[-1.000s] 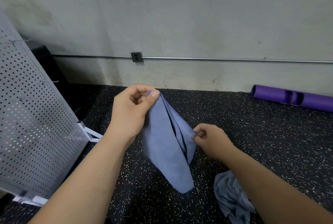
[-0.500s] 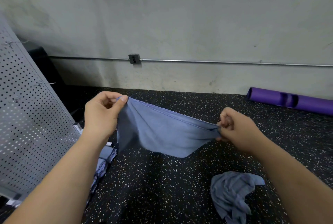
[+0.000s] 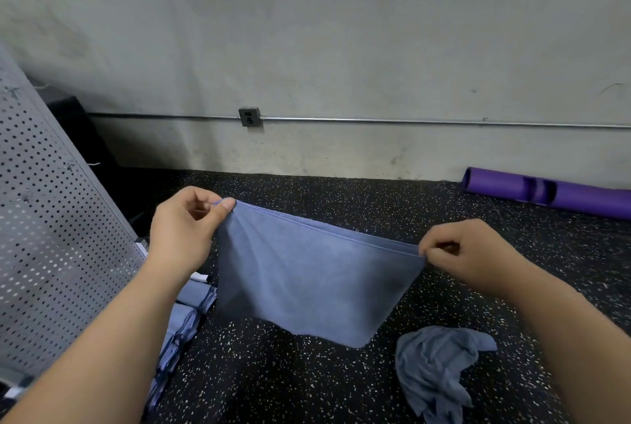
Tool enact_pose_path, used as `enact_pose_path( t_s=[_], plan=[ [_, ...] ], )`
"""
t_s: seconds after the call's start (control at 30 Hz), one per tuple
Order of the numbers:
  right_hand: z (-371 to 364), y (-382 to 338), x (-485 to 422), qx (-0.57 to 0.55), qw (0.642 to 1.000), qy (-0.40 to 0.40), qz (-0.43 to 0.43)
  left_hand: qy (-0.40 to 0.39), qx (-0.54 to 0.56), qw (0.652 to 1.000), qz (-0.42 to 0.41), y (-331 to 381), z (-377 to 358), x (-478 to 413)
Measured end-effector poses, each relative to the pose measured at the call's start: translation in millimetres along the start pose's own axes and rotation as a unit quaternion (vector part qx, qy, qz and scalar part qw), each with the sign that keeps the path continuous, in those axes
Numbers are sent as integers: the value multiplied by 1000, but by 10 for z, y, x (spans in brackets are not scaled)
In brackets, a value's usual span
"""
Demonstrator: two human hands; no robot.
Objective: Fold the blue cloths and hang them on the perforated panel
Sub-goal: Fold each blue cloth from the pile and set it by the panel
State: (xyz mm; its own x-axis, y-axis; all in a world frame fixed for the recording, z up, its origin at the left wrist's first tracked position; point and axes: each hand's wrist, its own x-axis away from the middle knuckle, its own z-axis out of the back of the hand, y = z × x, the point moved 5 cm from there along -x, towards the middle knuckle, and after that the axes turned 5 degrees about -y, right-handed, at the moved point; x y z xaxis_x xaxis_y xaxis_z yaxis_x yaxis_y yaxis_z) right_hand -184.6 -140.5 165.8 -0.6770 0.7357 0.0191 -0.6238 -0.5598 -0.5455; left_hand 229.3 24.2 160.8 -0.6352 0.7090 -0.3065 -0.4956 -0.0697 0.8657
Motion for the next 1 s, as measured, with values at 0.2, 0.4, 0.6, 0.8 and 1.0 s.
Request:
enact_pose_path(
  t_s=[0.2, 0.4, 0.6, 0.8, 1.0],
  plan=[
    [108, 96, 96, -75, 995, 64, -10, -44, 37, 998, -19, 61, 4, 52],
    [296, 262, 125, -160, 969, 187, -34, -133, 48, 989, -49, 68, -65, 97],
    [370, 266, 137, -168, 953, 250, -39, -140, 23, 989, -51, 103, -126, 124],
    [388, 302, 104, -210, 942, 259, -36, -114, 21, 992, -50, 120, -145, 108],
    [351, 372, 56, -178, 951, 248, -54, -76, 20, 996, -40, 59, -152, 61]
  ],
)
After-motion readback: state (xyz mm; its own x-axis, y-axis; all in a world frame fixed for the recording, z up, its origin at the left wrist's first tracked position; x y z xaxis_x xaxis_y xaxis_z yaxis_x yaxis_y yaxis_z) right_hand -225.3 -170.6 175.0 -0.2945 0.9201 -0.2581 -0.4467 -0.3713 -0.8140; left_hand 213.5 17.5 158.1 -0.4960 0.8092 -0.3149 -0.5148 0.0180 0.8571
